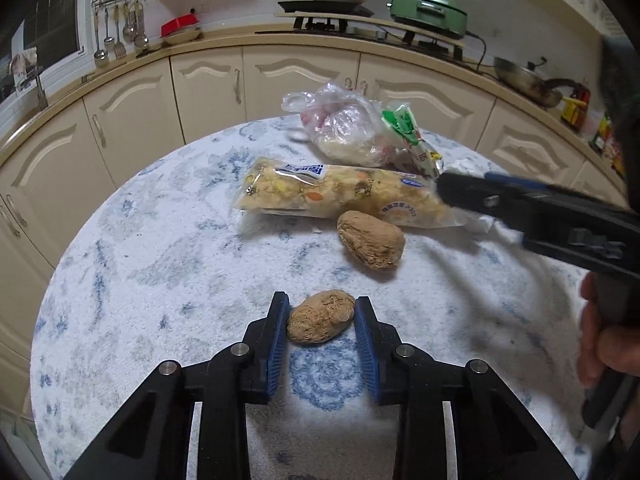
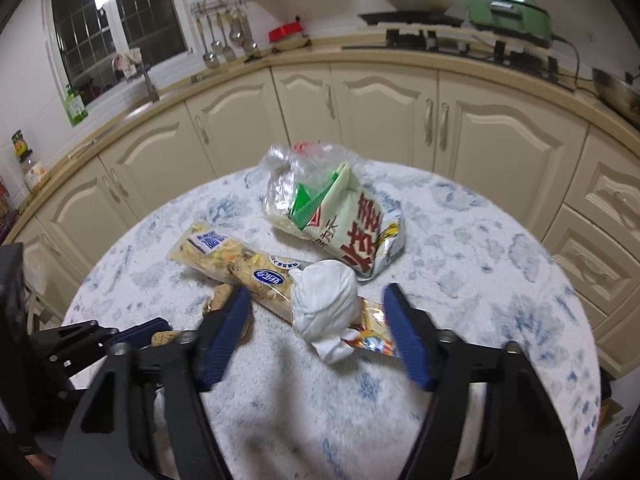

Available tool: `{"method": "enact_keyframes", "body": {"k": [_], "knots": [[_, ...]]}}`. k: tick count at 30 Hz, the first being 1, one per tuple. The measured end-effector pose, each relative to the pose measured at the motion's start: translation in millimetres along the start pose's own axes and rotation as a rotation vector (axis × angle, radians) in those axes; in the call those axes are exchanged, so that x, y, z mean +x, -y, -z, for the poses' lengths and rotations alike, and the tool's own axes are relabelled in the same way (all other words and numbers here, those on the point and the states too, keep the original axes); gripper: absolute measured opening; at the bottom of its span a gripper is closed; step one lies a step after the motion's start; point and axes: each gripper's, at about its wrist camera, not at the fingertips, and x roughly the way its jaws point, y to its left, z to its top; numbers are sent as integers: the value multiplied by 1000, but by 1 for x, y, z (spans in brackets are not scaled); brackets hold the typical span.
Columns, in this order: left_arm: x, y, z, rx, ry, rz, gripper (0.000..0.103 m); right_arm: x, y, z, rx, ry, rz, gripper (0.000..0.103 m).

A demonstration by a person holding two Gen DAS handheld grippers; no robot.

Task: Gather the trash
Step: 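Grasp the brown bread roll with the left tool while the right tool grasps the white tissue, then carry the bread roll and white tissue to the blue bin and release both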

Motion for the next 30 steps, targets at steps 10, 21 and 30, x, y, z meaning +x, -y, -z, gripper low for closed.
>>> {"method": "enact_keyframes", "body": {"k": [10,21,30], "knots": [[-15,-6,23,-36,46,29,28,-4,8,6,28,7,-36,33],[-79,16,61,-44,146,28,28,-77,3,28,34,87,-60,33],[-129,48,67,-11,246,49,28,-139,16,47,53,160,-38,33]]}}
